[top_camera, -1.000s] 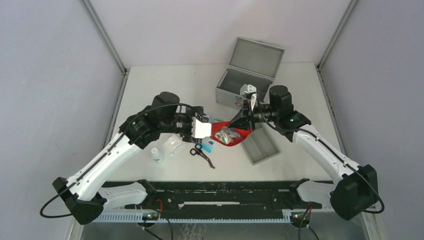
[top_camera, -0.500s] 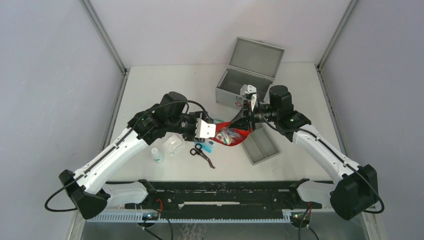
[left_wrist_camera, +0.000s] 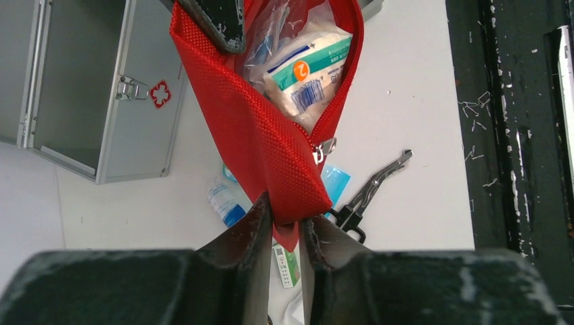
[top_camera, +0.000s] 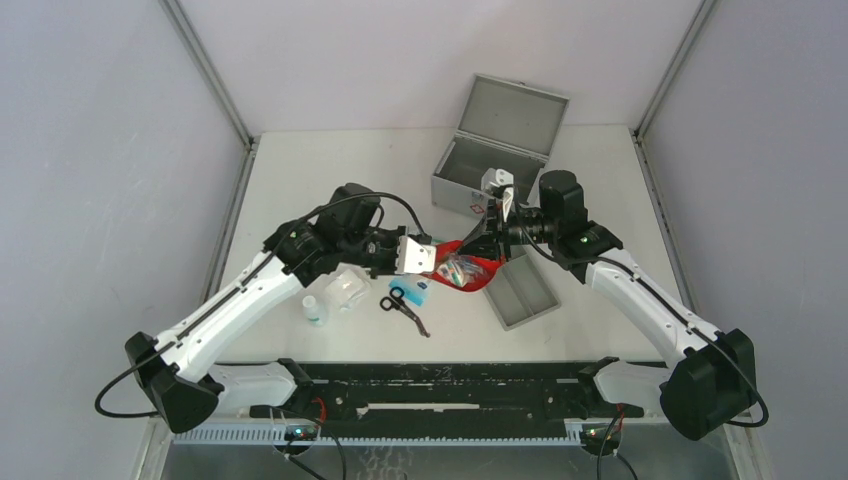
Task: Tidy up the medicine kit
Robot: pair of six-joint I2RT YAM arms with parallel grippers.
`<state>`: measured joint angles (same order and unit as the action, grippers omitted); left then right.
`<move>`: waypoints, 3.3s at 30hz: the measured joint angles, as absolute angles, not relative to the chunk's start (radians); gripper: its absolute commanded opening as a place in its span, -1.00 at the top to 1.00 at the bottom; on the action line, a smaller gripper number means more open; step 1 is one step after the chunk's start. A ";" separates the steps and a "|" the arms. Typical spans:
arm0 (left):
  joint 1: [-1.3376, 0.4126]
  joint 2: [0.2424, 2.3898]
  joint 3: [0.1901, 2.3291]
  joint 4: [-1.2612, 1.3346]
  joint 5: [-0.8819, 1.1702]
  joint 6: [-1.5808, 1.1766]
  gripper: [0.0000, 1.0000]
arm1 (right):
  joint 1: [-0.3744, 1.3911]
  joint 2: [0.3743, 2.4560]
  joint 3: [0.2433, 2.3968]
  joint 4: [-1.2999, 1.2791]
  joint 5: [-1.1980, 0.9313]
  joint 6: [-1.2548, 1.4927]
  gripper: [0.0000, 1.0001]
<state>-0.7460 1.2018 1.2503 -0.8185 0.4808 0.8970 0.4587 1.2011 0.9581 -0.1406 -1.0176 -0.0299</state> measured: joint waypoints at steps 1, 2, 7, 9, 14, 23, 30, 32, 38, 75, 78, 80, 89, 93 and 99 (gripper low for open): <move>-0.746 1.201 1.246 -0.813 0.484 0.891 0.66 | 0.458 1.201 0.958 -0.141 -1.016 -0.030 1.00; -0.746 1.197 1.239 -0.804 0.485 0.886 0.71 | 0.457 1.201 0.958 -0.142 -1.013 -0.030 1.00; -0.746 1.153 1.195 -0.762 0.486 0.859 0.98 | 0.444 1.201 0.958 -0.150 -1.011 -0.030 0.86; -0.746 1.127 1.176 -0.749 0.486 0.848 0.99 | 0.439 1.201 0.958 -0.150 -1.013 -0.031 0.65; -0.740 1.066 1.133 -0.716 0.485 0.794 1.00 | 0.419 1.200 0.961 -0.155 -1.006 -0.036 -0.06; -0.708 1.035 1.108 -0.558 0.437 0.557 1.00 | 0.388 1.101 1.033 -0.207 -0.847 -0.072 -0.48; -0.704 1.092 1.111 -0.476 0.313 0.391 1.00 | 0.397 1.023 1.096 -0.237 -0.711 -0.117 -0.45; -0.704 1.113 1.111 -0.462 0.281 0.342 0.99 | 0.406 1.018 1.097 -0.242 -0.694 -0.123 -0.38; -0.704 1.165 1.138 -0.421 0.230 0.159 1.00 | 0.441 1.069 1.097 -0.253 -0.697 -0.118 -0.11; -0.777 1.193 1.153 -0.264 0.278 -0.145 0.99 | 0.553 1.167 1.036 -0.112 -0.609 -0.010 0.39; -0.782 1.193 1.153 -0.263 0.284 -0.130 0.99 | 0.544 1.156 1.030 -0.104 -0.622 -0.004 0.40; -0.787 1.193 1.153 -0.263 0.287 -0.118 0.99 | 0.543 1.151 1.029 -0.102 -0.633 -0.001 0.41; -0.806 1.193 1.153 -0.266 0.288 -0.083 0.99 | 0.545 1.151 1.028 -0.099 -0.689 -0.001 0.59; -0.810 1.193 1.153 -0.268 0.286 -0.065 0.99 | 0.546 1.151 1.028 -0.100 -0.690 0.000 0.76; -0.812 1.194 1.153 -0.270 0.280 -0.043 1.00 | 0.546 1.151 1.028 -0.100 -0.681 0.000 1.00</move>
